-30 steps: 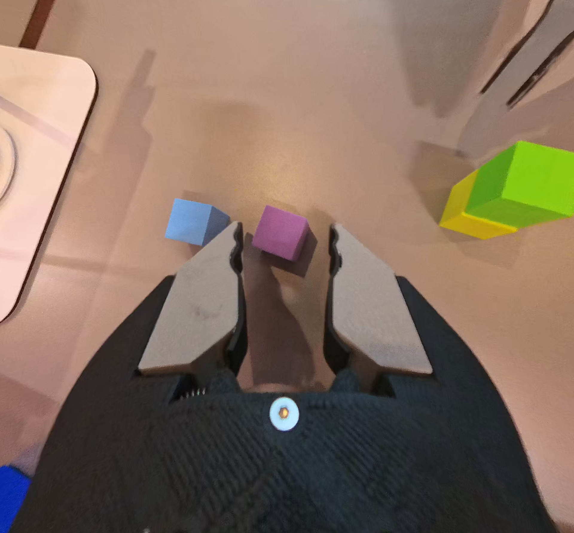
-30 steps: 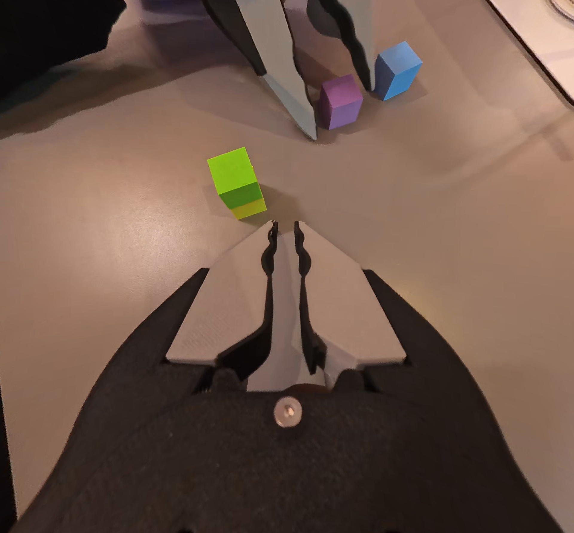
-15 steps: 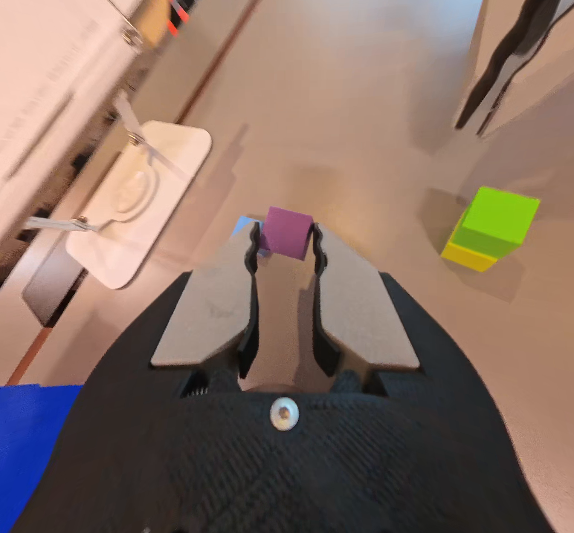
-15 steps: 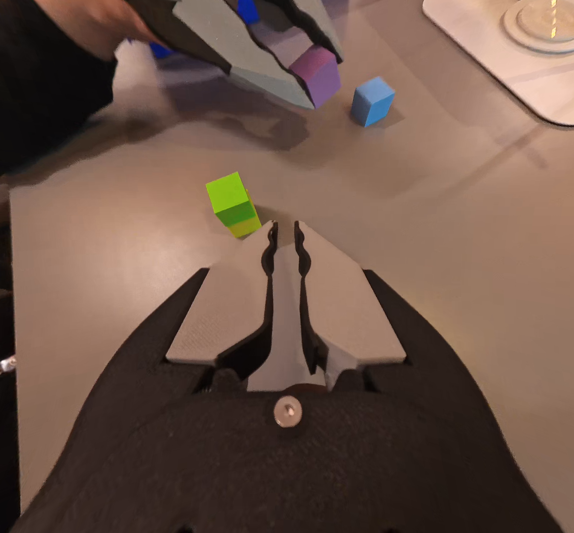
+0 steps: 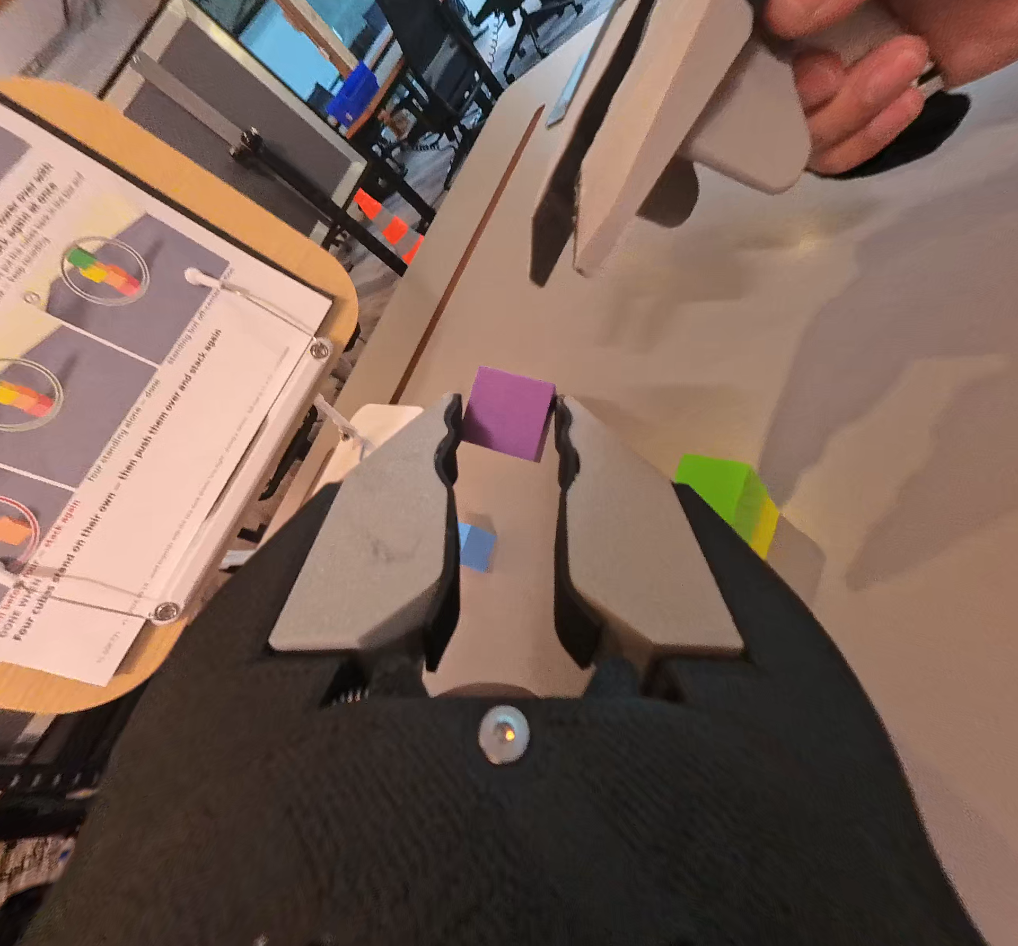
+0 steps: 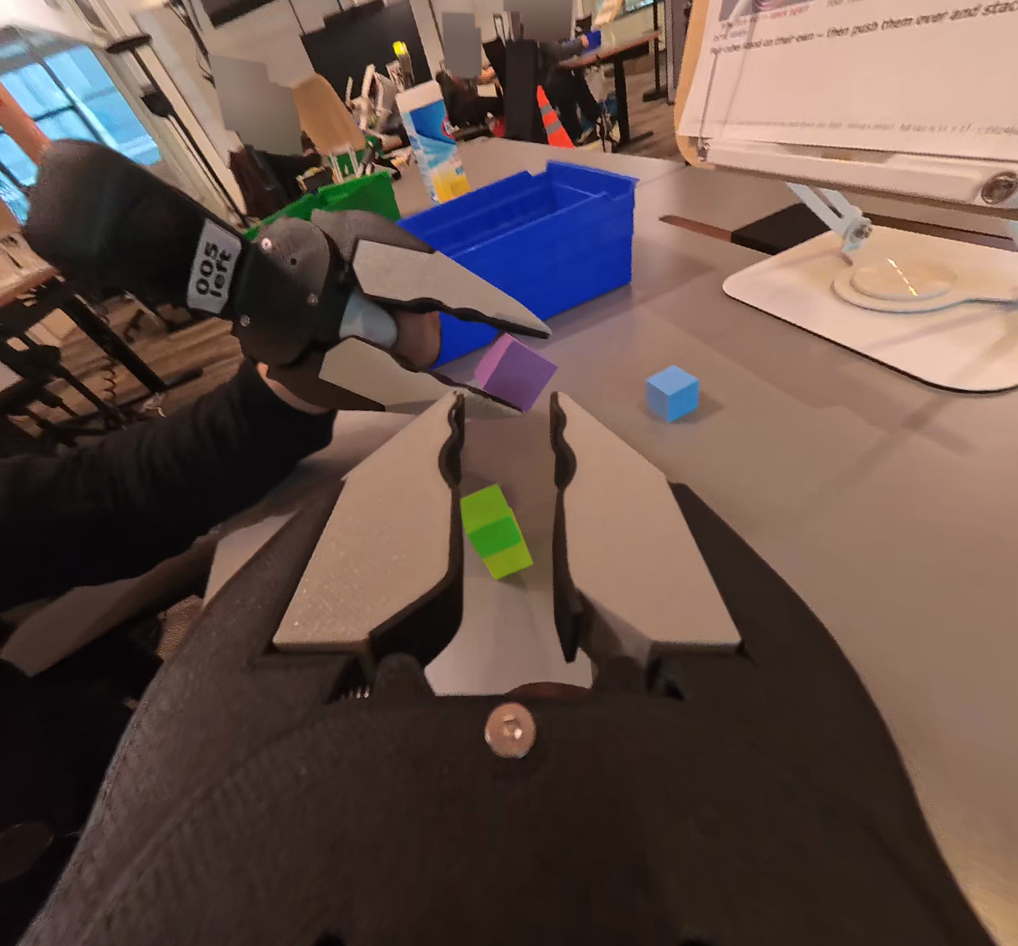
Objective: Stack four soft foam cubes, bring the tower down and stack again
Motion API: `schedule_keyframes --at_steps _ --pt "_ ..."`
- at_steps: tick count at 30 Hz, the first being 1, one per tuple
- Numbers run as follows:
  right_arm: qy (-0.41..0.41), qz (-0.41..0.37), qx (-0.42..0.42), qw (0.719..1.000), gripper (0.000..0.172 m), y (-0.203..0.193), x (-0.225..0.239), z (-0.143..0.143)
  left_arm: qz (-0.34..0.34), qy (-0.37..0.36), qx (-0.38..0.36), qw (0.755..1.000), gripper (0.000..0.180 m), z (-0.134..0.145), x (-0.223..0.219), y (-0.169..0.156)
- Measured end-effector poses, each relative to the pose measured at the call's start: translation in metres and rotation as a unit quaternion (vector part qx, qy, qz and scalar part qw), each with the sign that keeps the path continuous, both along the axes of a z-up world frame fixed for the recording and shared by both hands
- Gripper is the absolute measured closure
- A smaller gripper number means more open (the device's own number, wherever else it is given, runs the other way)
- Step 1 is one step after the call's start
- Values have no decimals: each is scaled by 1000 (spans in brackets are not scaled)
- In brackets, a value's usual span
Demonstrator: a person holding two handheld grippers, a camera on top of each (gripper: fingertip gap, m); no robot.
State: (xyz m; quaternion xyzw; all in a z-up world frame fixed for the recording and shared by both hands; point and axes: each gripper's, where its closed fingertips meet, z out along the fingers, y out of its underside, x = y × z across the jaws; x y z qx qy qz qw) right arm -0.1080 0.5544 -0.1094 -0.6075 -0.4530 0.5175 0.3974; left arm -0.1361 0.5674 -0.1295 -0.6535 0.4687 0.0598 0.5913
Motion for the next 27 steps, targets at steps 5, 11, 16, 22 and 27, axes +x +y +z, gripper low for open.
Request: schedule_keyframes --at_steps 5,11,16,22,27 --pt "22 22 -12 999 138 -12 -5 8 -44 9 38 998 150 10 16 -15" --pt "10 37 -23 999 132 -19 -11 2 -47 21 51 997 150 13 22 -19" --pt "5 31 -16 999 131 -19 -13 0 -59 37 51 996 150 7 30 -22" --pt "0 42 -22 999 134 -25 -16 -2 -73 47 52 995 150 3 40 -27" --pt "-14 28 -15 999 146 -21 -16 -7 -74 58 61 994 150 3 44 -28"
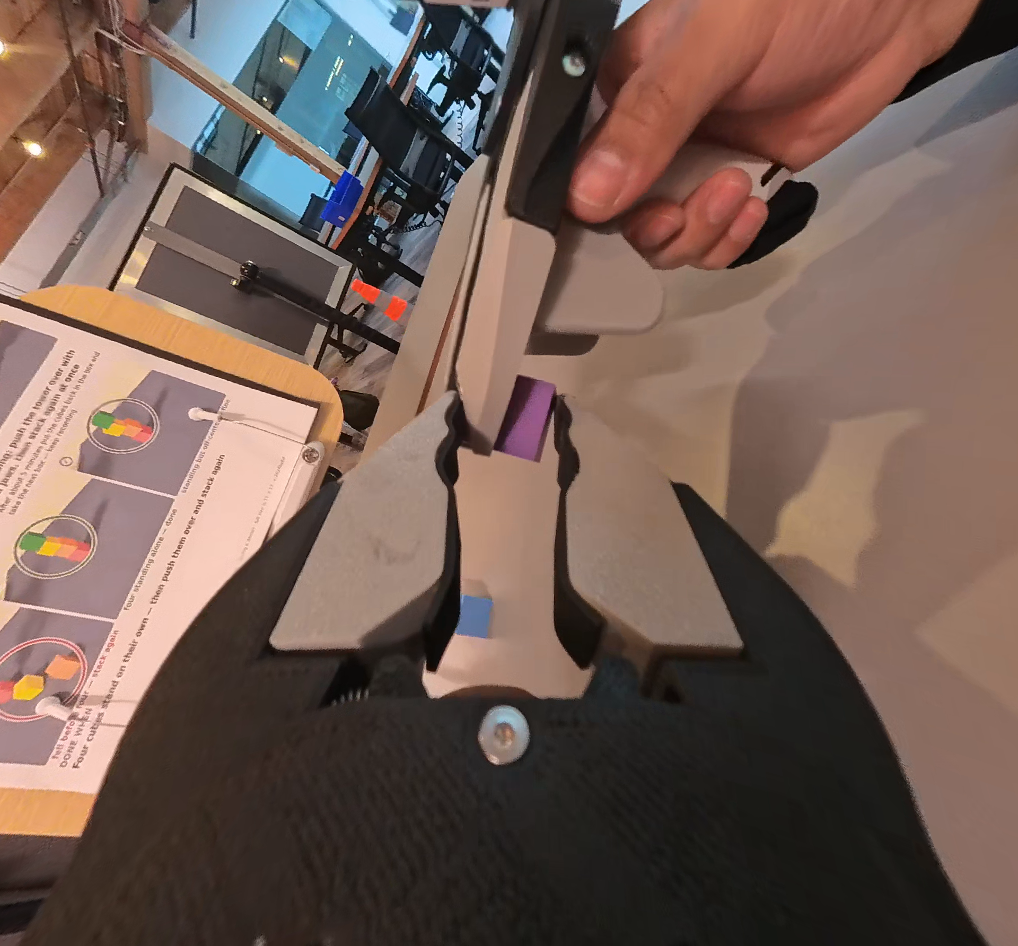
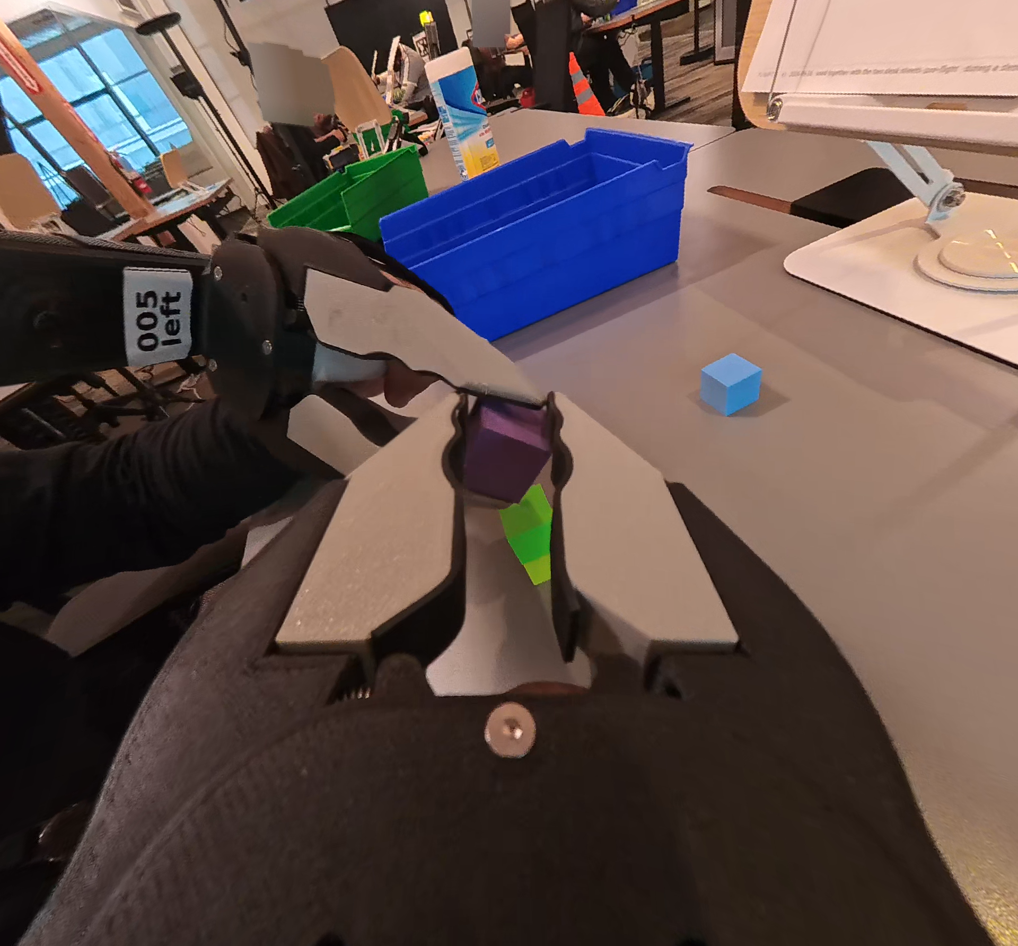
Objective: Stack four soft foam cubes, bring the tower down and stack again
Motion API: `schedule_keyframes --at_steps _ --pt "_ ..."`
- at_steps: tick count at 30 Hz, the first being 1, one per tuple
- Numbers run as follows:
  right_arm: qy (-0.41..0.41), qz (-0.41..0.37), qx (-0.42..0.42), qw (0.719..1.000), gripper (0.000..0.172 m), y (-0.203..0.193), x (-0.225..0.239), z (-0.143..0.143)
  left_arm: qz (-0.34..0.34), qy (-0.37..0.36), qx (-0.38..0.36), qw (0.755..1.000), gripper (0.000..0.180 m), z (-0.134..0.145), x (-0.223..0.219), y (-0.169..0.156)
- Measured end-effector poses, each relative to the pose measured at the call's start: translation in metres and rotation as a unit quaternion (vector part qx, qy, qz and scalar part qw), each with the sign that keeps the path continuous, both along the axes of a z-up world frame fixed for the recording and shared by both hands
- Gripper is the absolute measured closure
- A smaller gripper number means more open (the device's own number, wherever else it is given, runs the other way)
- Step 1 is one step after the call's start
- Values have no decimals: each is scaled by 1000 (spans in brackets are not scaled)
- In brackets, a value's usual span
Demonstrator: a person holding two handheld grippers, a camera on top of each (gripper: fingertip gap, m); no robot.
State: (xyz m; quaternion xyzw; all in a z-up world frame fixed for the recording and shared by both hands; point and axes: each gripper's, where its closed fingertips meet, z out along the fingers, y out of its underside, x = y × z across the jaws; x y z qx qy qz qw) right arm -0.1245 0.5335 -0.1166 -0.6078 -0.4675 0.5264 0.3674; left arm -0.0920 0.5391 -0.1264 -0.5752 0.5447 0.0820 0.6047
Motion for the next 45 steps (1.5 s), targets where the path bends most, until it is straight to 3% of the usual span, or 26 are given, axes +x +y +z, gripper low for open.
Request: schedule_keyframes --at_steps 45 --pt "-28 -21 6 999 155 7 0 -11 7 -5 -16 1000 150 -7 0 2"
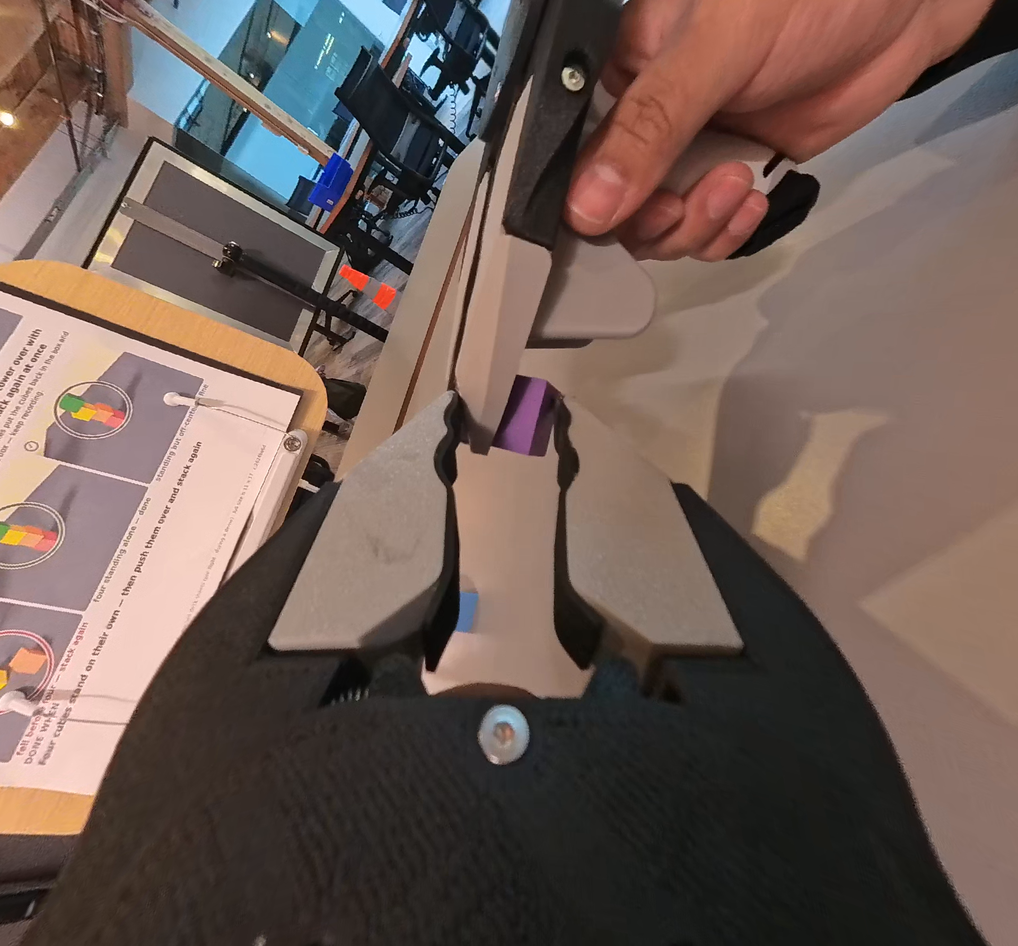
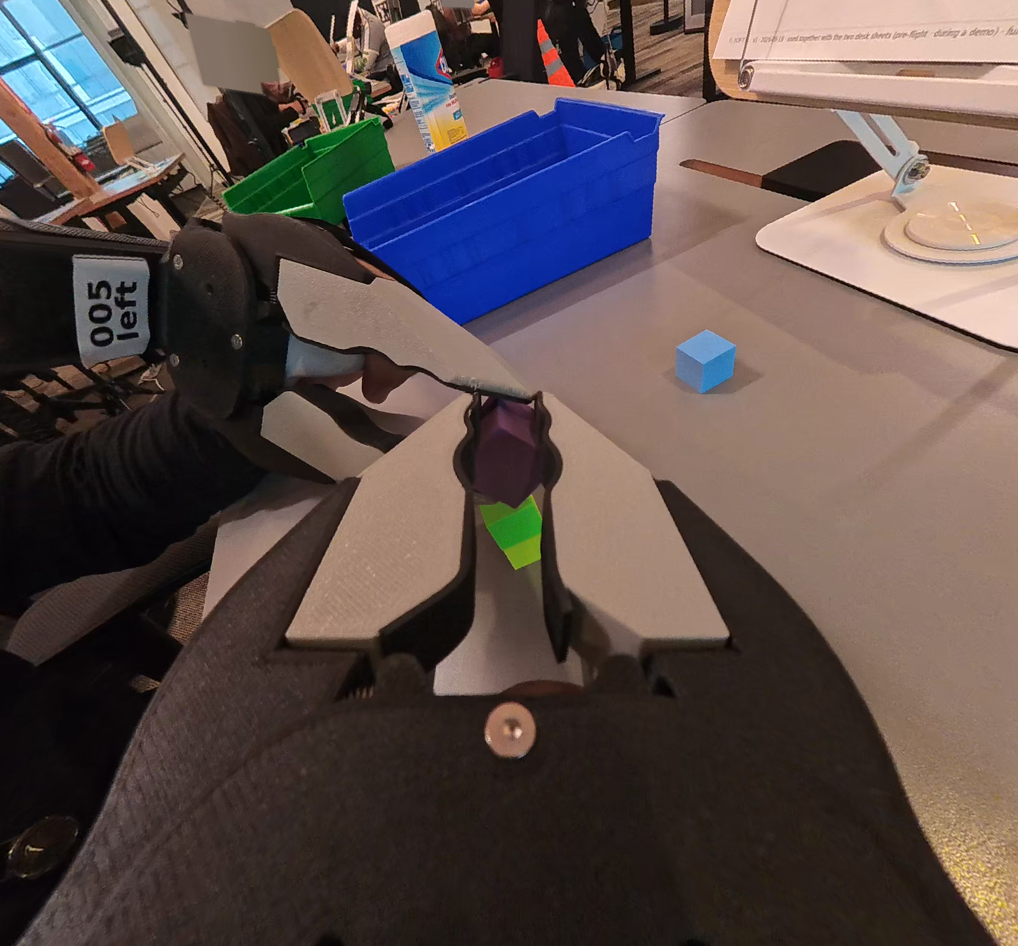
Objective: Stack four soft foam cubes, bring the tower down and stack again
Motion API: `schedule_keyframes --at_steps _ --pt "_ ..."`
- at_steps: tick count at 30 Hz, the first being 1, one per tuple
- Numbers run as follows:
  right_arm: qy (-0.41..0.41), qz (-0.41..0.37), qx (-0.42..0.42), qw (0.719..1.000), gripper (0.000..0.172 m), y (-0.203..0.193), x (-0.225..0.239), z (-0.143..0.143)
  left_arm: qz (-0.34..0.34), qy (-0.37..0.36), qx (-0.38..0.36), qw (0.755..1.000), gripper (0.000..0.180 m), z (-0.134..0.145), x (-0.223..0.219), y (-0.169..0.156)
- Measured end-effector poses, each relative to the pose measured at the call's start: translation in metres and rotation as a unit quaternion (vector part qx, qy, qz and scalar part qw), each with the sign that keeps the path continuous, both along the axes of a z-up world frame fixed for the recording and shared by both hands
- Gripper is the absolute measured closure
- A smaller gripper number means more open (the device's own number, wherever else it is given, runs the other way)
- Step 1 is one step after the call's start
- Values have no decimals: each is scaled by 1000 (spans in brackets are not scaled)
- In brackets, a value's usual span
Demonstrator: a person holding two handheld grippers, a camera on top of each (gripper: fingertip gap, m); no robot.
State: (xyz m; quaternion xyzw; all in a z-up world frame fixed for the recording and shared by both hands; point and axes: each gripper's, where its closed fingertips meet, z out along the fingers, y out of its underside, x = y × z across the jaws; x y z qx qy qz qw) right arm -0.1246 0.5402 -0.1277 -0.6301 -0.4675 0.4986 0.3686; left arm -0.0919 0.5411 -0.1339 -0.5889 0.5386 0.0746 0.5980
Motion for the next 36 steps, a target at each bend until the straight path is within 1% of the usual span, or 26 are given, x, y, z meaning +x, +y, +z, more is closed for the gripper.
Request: schedule_keyframes --at_steps 19,24,27,30,36 --pt "5 3 5 1000 156 -2 2 4 -6 2 19 1000 149 4 1 -2" --pt "6 1 1 1000 157 -1 2 4 -5 1 29 1000 145 3 1 -1" --pt "25 3 -16 1000 157 0 4 10 6 5 32 999 140 2 -2 2" --pt "25 5 -24 999 157 0 4 9 10 3 34 999 145 2 -3 4" --pt "27 3 -20 999 157 1 5 11 11 1 30 999 144 2 -4 4"
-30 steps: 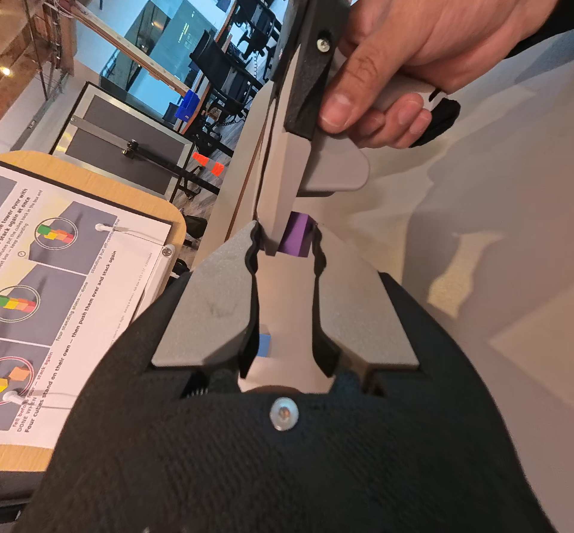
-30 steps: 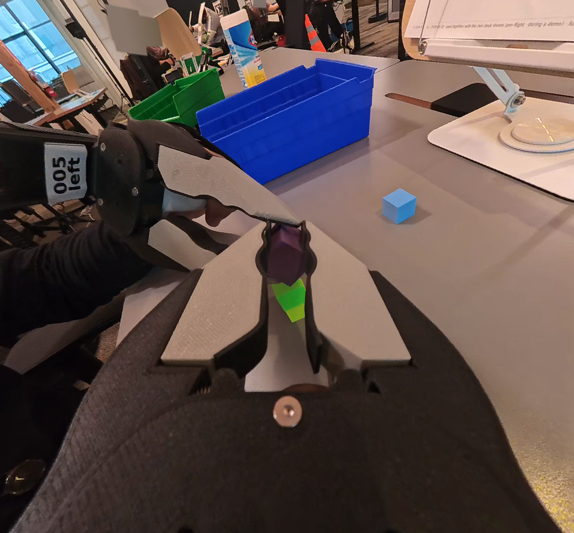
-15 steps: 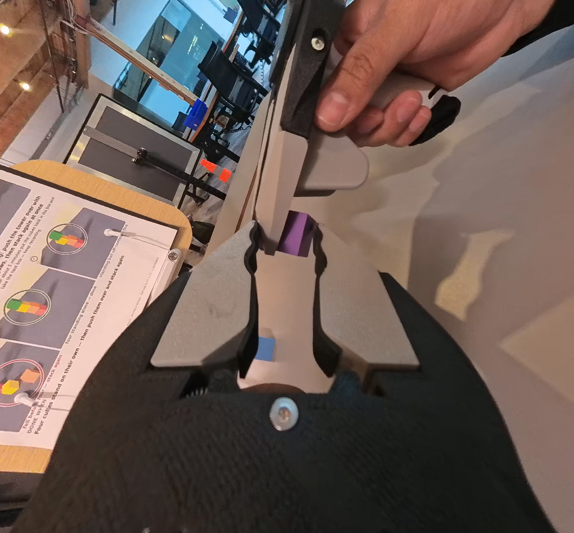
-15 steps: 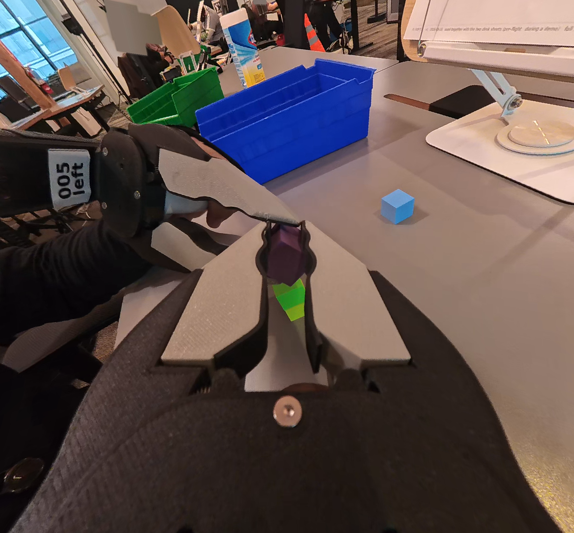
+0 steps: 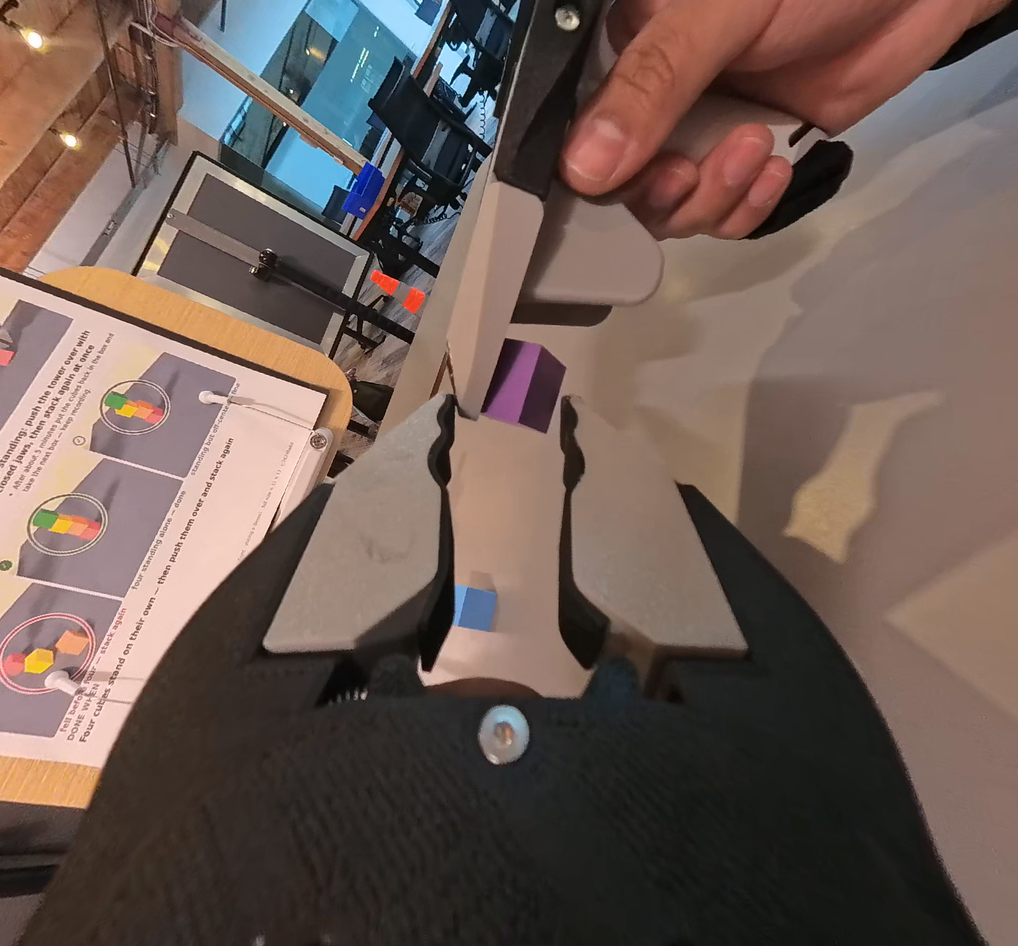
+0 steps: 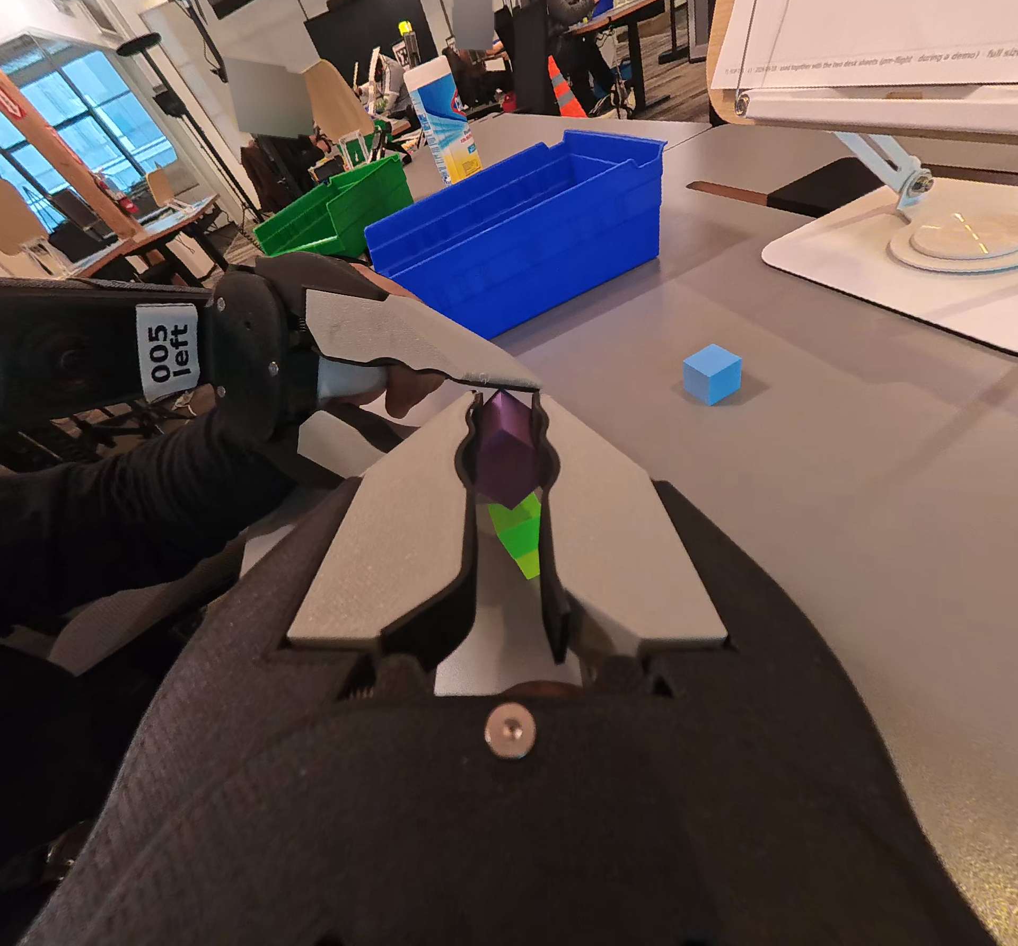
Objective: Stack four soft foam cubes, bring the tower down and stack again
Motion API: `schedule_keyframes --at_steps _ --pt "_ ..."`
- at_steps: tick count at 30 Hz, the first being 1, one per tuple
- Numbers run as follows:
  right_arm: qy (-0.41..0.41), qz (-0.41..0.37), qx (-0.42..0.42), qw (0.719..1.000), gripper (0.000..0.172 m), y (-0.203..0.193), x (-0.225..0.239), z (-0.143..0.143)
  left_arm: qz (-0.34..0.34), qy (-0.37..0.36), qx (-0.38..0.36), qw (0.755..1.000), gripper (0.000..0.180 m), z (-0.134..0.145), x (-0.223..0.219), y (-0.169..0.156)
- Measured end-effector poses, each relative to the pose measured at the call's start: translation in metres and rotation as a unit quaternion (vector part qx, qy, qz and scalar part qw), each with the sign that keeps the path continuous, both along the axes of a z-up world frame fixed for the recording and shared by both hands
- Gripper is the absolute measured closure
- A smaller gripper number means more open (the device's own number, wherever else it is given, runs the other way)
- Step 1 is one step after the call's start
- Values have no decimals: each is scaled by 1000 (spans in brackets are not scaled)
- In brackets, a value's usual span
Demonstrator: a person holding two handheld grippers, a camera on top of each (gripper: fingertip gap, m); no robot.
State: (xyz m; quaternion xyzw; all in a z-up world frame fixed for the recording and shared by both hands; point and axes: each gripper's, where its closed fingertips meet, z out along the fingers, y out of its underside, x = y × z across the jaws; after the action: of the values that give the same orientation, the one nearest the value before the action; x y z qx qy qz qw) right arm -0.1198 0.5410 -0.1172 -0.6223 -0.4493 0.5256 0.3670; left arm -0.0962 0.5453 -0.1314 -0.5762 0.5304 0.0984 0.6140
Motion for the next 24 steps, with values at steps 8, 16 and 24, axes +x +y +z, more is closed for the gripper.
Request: schedule_keyframes --at_steps 8,16,24 --pt "2 19 -8 1000 158 -7 -3 -1 -4 1 -2 1000 142 -1 1 0" --pt "14 28 -27 999 159 -9 -3 2 -6 10 4 1000 142 1 2 -2" --pt "18 34 -38 999 159 -9 -3 1 -4 22 4 1000 143 1 1 -2"
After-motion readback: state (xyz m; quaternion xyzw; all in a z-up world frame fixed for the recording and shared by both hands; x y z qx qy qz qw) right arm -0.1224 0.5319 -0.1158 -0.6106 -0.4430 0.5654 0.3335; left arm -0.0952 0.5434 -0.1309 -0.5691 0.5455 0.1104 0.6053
